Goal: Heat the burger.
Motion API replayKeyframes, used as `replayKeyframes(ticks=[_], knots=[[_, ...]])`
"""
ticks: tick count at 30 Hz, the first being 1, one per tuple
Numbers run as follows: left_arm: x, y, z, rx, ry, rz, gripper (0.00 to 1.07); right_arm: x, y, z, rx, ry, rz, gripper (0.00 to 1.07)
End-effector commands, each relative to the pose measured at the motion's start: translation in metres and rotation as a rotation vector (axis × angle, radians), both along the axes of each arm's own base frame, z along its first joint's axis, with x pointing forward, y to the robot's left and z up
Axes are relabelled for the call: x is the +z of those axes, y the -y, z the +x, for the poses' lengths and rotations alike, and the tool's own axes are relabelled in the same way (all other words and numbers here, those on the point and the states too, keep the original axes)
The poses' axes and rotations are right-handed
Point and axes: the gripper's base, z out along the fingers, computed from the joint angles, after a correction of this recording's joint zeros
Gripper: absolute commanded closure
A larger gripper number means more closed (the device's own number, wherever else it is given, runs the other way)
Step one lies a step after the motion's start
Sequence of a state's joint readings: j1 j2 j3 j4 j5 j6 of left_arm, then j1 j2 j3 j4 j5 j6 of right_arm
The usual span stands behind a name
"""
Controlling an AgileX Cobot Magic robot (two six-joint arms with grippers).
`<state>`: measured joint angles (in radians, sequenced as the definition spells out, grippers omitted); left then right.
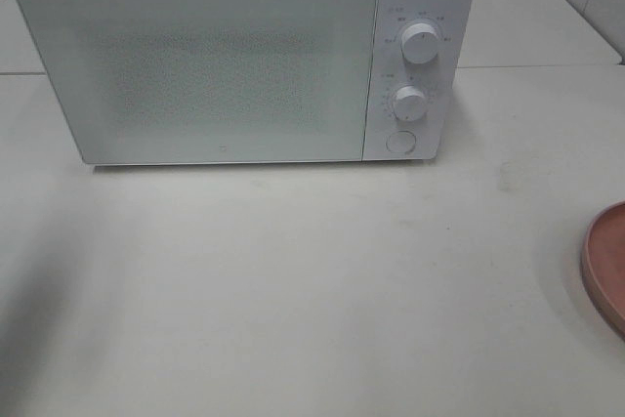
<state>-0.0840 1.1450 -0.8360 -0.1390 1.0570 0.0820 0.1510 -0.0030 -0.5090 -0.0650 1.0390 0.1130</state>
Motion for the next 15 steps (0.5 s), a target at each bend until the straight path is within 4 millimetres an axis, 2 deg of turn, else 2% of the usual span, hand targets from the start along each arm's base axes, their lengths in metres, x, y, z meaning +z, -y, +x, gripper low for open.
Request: replayKeyframes(ticks=[1, 3, 5, 6, 8, 9, 11, 15], knots=[[-0.004, -0.007, -0.028, 0.047, 0.015, -0.013, 0.08, -0.001, 0.000, -0.004, -0.002, 0.029, -0.004, 0.32], [-0.005, -0.008, -0.034, 0.046, 0.024, -0.008, 0.08, -0.001, 0.000, -0.004, -0.002, 0.029, -0.004, 0.32], [-0.011, -0.009, -0.057, 0.043, 0.045, -0.003, 0.08, -0.001, 0.000, -0.004, -0.002, 0.029, -0.004, 0.32], [-0.011, -0.009, -0.057, 0.043, 0.045, -0.003, 0.08, -0.001, 0.000, -0.004, -0.002, 0.029, -0.004, 0.32], [-0.014, -0.011, -0.074, 0.042, 0.082, 0.000, 0.08, -0.001, 0.000, -0.004, -0.002, 0.029, -0.004, 0.32], [-0.014, -0.011, -0.074, 0.042, 0.082, 0.000, 0.08, -0.001, 0.000, -0.004, -0.002, 0.029, -0.004, 0.32], [-0.018, -0.012, -0.089, 0.043, 0.123, -0.003, 0.08, -0.001, 0.000, -0.004, -0.002, 0.029, -0.004, 0.32], [-0.023, -0.013, -0.103, 0.046, 0.185, -0.006, 0.08, -0.001, 0.000, -0.004, -0.002, 0.029, -0.004, 0.32]])
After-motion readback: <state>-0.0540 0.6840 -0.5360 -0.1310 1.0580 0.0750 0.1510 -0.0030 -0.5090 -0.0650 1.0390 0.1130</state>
